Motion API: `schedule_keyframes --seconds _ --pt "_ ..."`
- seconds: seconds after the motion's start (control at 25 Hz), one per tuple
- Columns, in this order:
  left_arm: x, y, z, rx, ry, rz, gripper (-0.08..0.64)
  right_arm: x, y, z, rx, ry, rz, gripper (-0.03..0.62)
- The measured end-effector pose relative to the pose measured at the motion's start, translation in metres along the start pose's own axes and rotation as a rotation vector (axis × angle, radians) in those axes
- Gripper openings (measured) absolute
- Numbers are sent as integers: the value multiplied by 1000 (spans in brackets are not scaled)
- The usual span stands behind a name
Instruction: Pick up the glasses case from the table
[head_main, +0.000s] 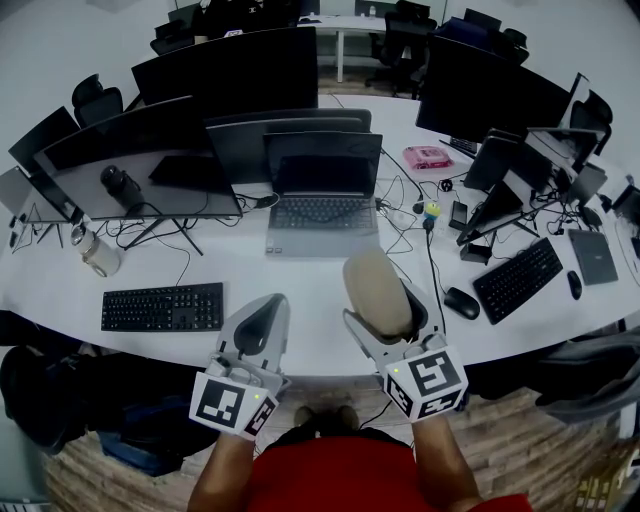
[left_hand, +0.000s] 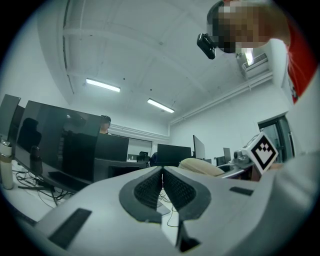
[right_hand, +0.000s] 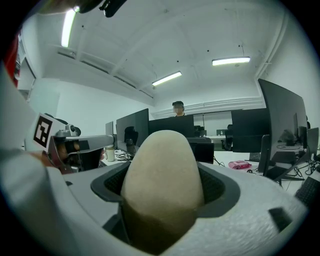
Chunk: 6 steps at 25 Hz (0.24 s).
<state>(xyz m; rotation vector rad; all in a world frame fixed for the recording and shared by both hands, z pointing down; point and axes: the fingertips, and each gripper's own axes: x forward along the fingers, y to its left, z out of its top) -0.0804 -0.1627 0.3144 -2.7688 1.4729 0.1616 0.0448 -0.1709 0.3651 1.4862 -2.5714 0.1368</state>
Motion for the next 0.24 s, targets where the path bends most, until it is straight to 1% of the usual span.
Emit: schedule_keyframes --seconds 0.24 --pt "-2 1 0 0 1 0 11 0 1 -2 6 -1 -5 393"
